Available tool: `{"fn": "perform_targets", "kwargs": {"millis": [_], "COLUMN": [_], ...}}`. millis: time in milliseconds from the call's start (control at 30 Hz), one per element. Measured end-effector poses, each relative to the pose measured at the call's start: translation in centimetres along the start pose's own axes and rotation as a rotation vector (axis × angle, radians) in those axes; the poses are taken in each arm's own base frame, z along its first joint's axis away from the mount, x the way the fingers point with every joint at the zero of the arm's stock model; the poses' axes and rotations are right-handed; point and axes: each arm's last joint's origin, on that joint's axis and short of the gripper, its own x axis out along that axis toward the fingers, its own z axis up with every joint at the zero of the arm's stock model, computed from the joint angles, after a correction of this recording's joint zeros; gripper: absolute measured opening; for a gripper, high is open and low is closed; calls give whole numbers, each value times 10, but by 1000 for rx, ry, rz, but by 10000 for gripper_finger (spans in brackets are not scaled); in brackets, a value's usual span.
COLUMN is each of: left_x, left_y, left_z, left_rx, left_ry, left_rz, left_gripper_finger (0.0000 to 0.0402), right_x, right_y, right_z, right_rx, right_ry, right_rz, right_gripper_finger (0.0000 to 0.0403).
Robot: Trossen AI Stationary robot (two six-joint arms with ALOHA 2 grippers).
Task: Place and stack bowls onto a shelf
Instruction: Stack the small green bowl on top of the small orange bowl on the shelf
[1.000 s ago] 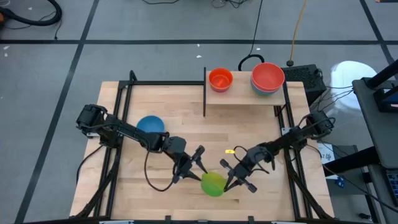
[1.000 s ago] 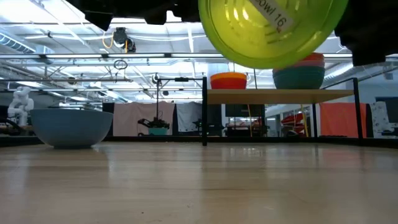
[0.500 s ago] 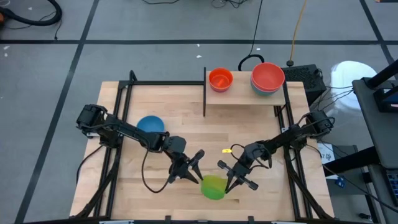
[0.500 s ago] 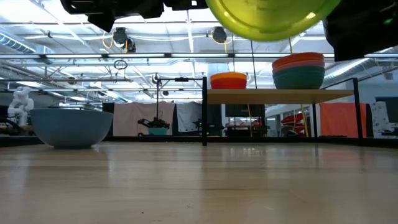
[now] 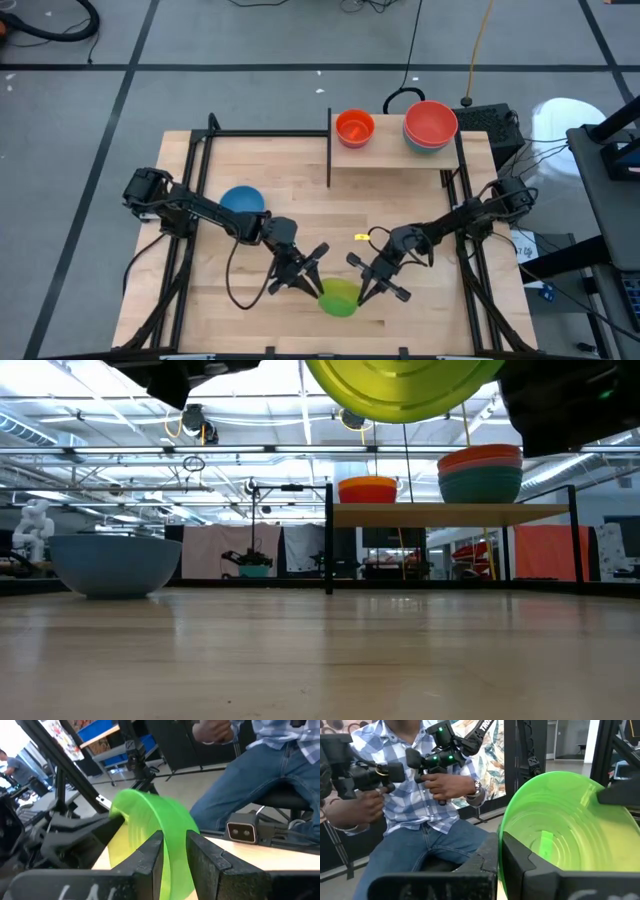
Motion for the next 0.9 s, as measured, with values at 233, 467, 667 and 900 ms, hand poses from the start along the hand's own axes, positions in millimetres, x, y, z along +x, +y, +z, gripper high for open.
{"fn": "perform_targets", "kwargs": {"millis": [233,467,667,900], "left_x": [0,-3,-5,-4], "left_y": [2,4,5,5], "left_z": [3,0,-2,-2], "left_rx": [-37,-113,-158,-181], "left_ry": [-35,-25,-24,-21], "left_rz": [8,2,-7,-8], "left_gripper_finger": [84,33,21,13], "right_x": [-3,-3,-4,-6], "right_y": [-4,-5,-7,-10], "right_z": [1,0,2,8], "right_rx": [-17,-47,-30,-46], "right_ry": [-3,-1,-18,-79], "right_rz": [-20,-24,-72,-153], "right_gripper_finger": [0,0,17,121]}}
